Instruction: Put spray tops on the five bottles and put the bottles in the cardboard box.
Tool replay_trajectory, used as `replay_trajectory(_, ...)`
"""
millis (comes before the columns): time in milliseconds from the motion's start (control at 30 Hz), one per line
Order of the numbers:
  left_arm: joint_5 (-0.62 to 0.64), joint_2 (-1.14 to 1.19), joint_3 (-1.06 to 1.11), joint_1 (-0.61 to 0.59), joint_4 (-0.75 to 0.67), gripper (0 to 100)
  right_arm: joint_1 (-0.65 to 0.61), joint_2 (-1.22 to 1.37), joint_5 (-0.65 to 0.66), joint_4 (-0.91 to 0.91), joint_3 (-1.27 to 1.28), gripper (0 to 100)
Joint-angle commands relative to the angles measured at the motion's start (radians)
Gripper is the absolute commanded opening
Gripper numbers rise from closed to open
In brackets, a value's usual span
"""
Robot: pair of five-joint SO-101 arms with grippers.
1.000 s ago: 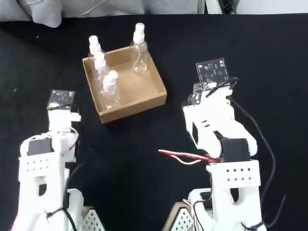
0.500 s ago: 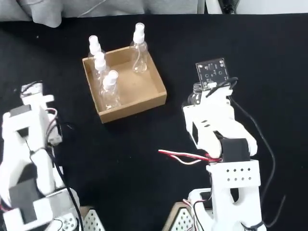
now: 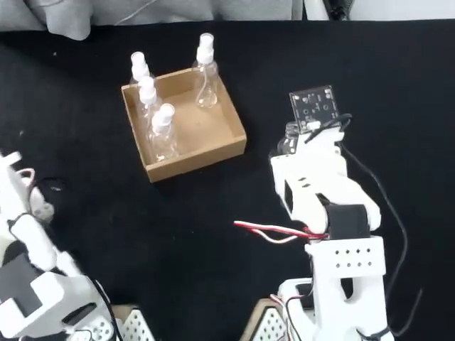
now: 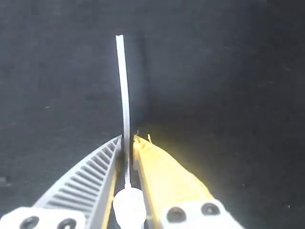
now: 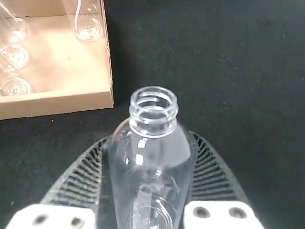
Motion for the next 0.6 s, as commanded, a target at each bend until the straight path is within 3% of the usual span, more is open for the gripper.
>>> replay_trajectory(0, -0.031, -0.008, -0.044, -0.108, -0.003, 10, 0.017, -0.022, 0.000, -0.026, -0.005, 9.6)
replay_trajectory(167, -0.003, -0.008, -0.053, -0.203, 0.044, 28, 0.017, -0.022, 0.000, -0.026, -0.005, 9.7)
replay_trajectory(333, -0.012, -0.008, -0.097, -0.260, 0.086, 28, 0.017, -0.022, 0.002, -0.026, -0.005, 9.7)
replay_trajectory(567, -0.130, -0.008, -0.203, -0.297, 0.209, 28, 0.017, -0.022, 0.002, -0.025, -0.005, 9.8)
